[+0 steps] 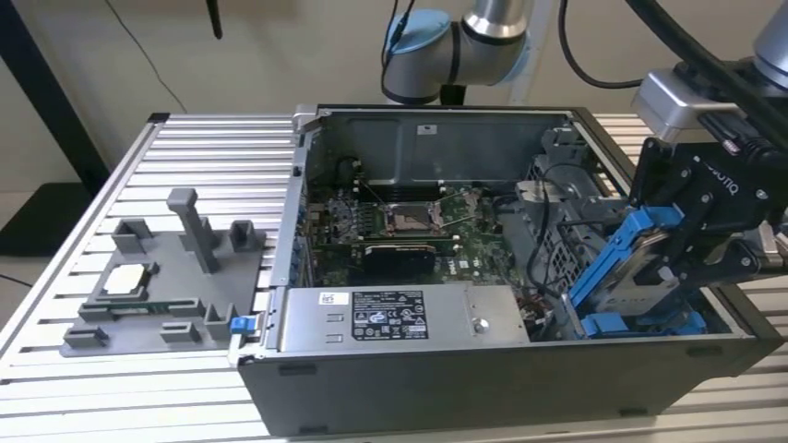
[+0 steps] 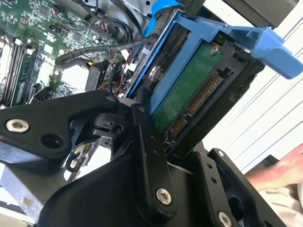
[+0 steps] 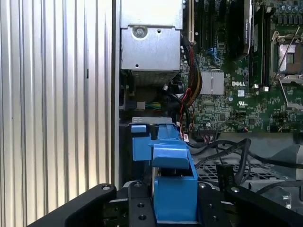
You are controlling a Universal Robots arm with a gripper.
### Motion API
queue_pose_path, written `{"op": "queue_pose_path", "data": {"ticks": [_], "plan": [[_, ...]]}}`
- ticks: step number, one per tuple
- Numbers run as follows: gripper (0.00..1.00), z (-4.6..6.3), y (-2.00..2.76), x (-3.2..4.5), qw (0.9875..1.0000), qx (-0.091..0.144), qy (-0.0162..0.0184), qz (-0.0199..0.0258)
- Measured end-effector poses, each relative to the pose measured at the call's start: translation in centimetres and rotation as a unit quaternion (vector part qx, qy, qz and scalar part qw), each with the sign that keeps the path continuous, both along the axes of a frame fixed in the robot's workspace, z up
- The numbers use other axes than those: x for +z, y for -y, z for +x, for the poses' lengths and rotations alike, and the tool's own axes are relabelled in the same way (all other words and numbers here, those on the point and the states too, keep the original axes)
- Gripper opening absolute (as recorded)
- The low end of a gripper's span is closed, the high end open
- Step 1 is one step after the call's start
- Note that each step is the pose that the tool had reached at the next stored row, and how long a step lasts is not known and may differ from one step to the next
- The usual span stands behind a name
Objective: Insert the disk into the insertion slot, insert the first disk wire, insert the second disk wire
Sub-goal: 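Insert the disk into the insertion slot, then insert the first disk wire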
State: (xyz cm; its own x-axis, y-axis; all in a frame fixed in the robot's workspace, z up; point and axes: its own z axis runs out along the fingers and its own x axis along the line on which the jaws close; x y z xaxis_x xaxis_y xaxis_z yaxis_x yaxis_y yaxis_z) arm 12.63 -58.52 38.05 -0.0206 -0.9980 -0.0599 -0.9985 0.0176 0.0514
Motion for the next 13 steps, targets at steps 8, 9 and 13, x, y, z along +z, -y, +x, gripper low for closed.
{"op": "queue_pose_path", "data": {"ticks": [8, 9, 13], "plan": [[1.00, 0.0, 0.00, 0.83, 1.0000, 0.000, 0.0000, 0.0000], [1.00, 0.0, 0.00, 0.90, 1.0000, 0.000, 0.0000, 0.0000], [1.00, 0.0, -0.01, 0.99, 1.0000, 0.000, 0.0000, 0.0000]]}}
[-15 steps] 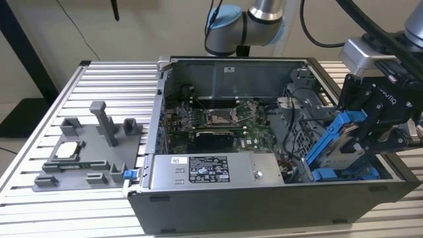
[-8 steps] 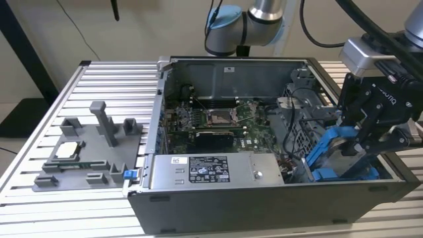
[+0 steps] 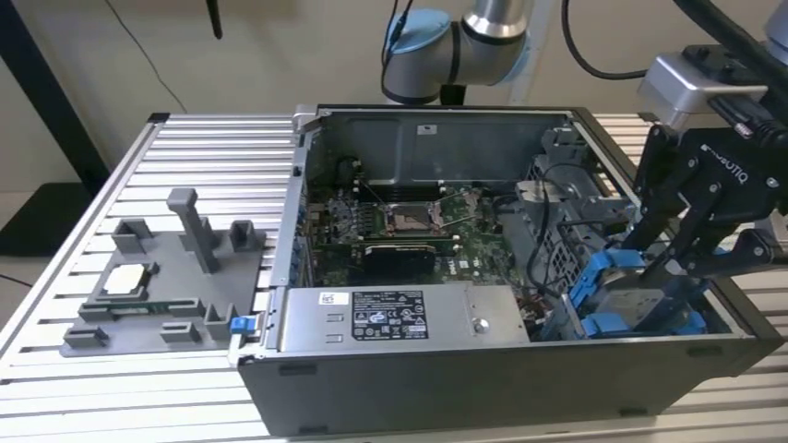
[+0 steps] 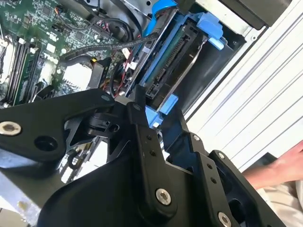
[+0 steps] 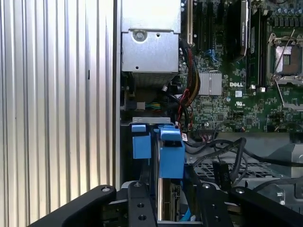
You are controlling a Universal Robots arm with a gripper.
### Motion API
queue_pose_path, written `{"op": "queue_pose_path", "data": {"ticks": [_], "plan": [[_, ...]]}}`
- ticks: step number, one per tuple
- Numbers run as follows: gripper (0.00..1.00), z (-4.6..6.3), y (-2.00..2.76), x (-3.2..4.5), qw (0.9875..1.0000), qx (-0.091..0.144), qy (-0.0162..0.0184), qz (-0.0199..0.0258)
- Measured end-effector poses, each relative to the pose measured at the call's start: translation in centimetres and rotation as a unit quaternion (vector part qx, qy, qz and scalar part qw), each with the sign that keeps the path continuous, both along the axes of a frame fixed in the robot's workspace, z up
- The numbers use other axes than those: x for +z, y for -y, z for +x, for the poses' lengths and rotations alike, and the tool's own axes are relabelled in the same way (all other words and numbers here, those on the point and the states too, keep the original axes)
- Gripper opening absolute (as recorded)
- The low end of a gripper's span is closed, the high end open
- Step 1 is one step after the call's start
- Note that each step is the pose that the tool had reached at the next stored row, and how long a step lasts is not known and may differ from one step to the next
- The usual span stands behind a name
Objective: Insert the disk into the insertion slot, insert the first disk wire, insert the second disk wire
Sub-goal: 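Insert the first disk wire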
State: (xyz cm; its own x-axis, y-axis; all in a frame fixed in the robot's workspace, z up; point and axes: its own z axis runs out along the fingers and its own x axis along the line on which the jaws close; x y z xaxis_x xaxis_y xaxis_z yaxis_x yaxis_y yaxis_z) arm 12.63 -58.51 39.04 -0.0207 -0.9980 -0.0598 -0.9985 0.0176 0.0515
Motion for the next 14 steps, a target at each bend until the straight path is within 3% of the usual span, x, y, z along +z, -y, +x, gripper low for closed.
{"op": "queue_pose_path", "data": {"ticks": [3, 6, 11, 14], "plan": [[1.00, 0.0, -0.02, 1.14, 1.0000, 0.000, 0.0000, 0.0001], [1.00, 0.0, -0.42, 1.42, 1.0000, 0.000, 0.0002, 0.0003], [1.00, -0.1, -2.05, 1.43, 1.0000, 0.000, 0.0038, 0.0022], [1.00, -0.2, -3.17, 1.36, 1.0000, 0.000, 0.0086, 0.0027]]}}
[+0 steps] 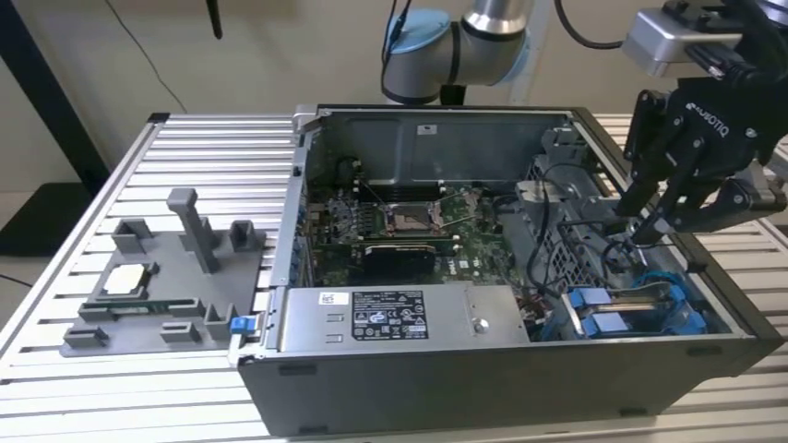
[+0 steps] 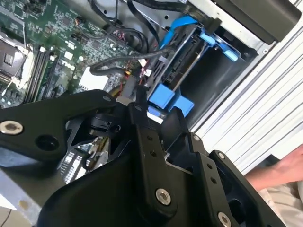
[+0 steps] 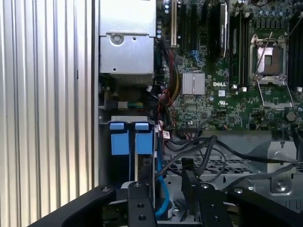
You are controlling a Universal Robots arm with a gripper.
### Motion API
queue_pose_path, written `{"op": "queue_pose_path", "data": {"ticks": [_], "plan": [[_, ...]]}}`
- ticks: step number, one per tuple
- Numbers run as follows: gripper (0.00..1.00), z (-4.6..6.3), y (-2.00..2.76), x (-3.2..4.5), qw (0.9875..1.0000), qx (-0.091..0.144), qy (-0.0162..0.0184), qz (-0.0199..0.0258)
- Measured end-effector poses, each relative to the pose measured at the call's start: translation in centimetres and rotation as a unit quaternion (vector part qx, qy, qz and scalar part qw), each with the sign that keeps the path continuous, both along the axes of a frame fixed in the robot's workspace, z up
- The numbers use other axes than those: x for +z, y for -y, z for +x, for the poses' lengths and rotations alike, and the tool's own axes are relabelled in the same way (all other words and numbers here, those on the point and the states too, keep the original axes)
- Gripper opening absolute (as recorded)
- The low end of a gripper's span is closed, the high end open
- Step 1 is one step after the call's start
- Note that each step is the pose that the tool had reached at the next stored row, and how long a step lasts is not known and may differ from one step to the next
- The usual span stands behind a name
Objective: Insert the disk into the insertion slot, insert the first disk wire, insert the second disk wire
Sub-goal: 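Insert the first disk wire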
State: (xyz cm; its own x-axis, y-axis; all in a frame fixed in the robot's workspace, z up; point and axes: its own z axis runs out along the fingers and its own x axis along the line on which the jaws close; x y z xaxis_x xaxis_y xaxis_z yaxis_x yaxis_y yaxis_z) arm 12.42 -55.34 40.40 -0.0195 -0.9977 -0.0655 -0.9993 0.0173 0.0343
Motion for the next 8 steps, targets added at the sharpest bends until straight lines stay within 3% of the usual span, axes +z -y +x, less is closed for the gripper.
{"op": "queue_pose_path", "data": {"ticks": [4, 8], "plan": [[1.00, -0.2, -1.00, -0.35, 0.9999, 0.001, 0.0104, 0.0000], [1.00, -0.5, -1.43, -0.77, 0.9997, 0.004, 0.0224, -0.0003]]}}
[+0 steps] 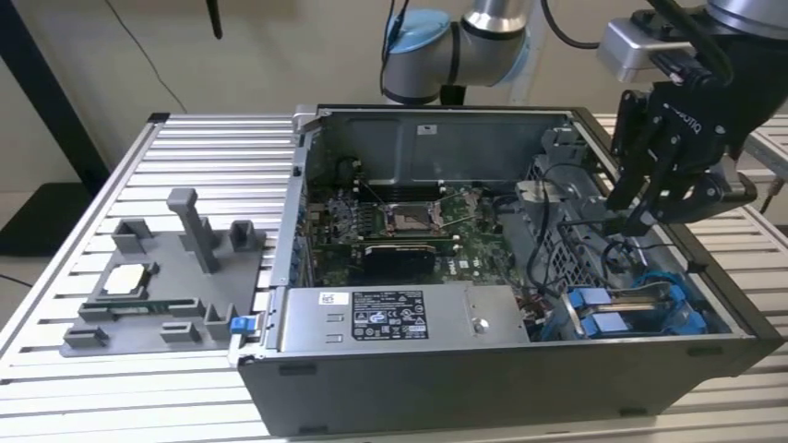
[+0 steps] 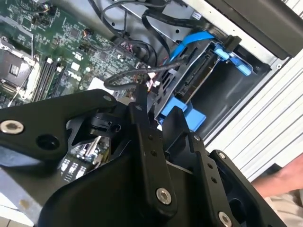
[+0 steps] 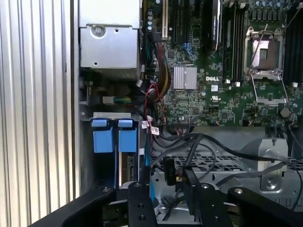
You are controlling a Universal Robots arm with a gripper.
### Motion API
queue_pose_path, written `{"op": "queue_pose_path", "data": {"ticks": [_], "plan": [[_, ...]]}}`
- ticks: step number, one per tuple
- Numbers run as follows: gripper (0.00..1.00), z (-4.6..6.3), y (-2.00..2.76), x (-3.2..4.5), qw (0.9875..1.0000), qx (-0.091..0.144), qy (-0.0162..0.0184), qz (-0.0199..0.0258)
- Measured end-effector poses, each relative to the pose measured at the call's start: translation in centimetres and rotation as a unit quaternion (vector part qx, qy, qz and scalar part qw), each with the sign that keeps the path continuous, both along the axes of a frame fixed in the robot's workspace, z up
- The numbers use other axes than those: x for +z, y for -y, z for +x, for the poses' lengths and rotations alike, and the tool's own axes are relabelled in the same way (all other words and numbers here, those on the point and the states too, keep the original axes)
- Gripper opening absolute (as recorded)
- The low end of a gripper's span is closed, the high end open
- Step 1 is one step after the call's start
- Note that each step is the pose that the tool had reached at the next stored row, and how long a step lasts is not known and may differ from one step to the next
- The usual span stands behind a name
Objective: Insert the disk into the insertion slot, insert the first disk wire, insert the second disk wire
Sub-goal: 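Insert the first disk wire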
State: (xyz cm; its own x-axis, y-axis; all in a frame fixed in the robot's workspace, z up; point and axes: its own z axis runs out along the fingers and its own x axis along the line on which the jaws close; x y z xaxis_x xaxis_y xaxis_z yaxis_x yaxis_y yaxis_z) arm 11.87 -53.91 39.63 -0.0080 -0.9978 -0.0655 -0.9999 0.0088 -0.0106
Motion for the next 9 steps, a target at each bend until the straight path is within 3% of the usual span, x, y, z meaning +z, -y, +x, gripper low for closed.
{"op": "queue_pose_path", "data": {"ticks": [5, 9], "plan": [[1.00, -0.9, -0.01, -0.53, 0.9999, 0.002, 0.0109, -0.0003], [1.00, -1.3, -0.04, -0.86, 0.9997, 0.006, 0.0251, -0.0009]]}}
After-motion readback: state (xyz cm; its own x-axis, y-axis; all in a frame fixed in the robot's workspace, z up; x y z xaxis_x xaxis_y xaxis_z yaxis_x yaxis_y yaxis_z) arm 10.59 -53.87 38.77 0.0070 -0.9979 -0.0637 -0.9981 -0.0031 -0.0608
